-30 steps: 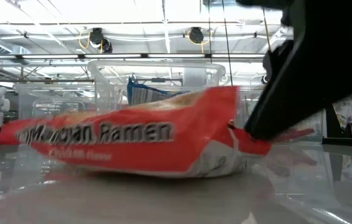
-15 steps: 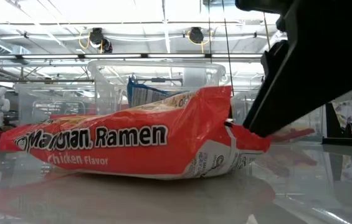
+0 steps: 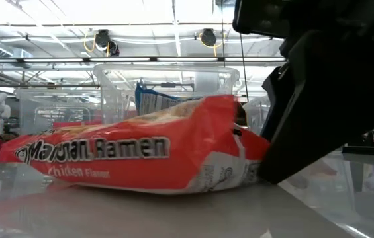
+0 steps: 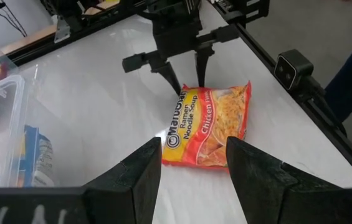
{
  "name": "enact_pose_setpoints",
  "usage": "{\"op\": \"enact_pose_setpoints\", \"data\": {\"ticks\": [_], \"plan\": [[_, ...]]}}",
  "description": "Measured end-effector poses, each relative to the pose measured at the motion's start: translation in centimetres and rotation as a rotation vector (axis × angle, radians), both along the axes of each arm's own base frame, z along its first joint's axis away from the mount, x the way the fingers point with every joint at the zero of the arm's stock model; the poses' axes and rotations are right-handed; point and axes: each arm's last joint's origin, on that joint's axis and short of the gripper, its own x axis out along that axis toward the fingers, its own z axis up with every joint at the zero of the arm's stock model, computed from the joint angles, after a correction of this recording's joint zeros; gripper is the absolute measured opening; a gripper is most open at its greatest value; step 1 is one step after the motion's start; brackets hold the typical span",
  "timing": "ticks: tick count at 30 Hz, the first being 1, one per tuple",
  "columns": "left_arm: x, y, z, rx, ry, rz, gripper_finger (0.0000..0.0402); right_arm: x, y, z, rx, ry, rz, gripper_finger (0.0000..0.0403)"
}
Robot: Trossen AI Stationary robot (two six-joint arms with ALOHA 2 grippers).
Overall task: Sort Maruchan noodles
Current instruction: Put the orange noodle pack into the top left transparent bin
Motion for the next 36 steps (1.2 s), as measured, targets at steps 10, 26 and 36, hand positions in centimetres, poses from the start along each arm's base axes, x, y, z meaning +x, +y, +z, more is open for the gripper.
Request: {"op": "enact_pose_setpoints", "data": {"ticks": [10, 26, 36], "plan": [[0.0, 0.0, 0.0, -0.009, -0.001, 0.004, 0.0186, 0.3, -0.2, 0.8, 0.043, -0.009, 0.036, 0.0022], [0.2, -0.2, 0.4, -0.083, -0.034, 0.026, 0.0186, -0.8, -2.2, 9.9, -0.082, -0.338, -0.061, 0.0006], [0.3, -0.3, 0.7, -0.026, -0.082, 0.020, 0.0187, -1.7, -3.9, 14.2, -0.151, -0.492, -0.154, 0.0006]]}}
